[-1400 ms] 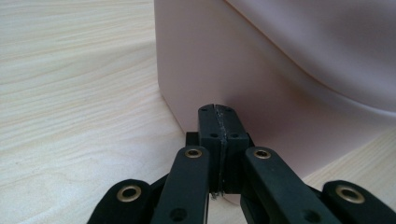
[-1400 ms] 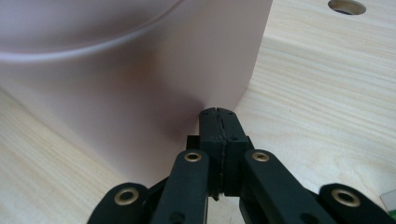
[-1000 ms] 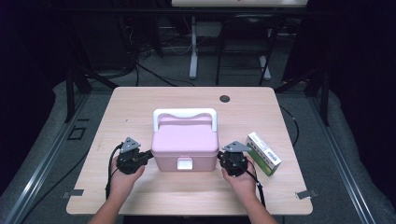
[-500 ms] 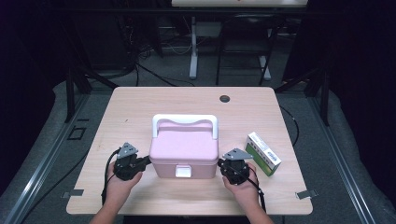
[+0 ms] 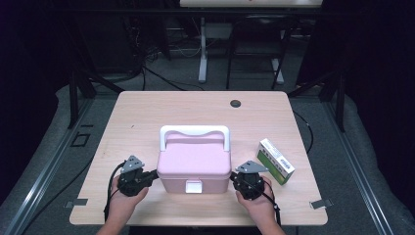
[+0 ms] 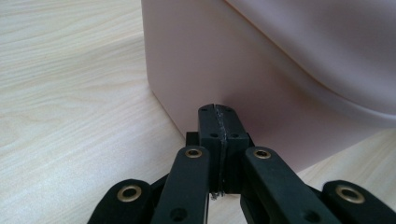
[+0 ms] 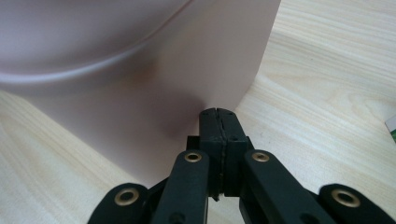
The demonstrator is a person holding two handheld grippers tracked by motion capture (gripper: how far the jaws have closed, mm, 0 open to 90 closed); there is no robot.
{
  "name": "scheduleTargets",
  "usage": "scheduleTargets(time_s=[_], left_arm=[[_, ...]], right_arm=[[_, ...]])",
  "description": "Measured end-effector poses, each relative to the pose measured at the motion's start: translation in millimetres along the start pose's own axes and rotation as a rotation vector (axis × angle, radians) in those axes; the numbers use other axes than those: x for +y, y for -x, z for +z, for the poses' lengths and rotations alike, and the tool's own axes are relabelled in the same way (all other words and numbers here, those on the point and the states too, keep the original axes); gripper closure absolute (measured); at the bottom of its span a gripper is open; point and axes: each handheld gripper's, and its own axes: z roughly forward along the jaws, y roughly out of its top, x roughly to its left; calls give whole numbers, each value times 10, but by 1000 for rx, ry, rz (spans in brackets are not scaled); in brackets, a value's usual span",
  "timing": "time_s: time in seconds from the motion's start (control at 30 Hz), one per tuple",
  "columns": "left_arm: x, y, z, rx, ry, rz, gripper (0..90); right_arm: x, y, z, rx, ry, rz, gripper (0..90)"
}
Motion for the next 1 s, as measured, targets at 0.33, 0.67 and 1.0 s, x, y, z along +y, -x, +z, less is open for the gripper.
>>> scheduleTargets(time_s=[0.33,0.67,1.0], left_arm=[[-48,56,-57,-13,-5,9,900],[-83,119,-112,-32,-24,31,900],[-125,189,-149,-47,-25,36,900]], right_arm=[[-69,-66,-99,3,-10,-7,900],[-122,-90,-177,2,-19,-9,900],[-188,-115,-272,11,-26,0,900]])
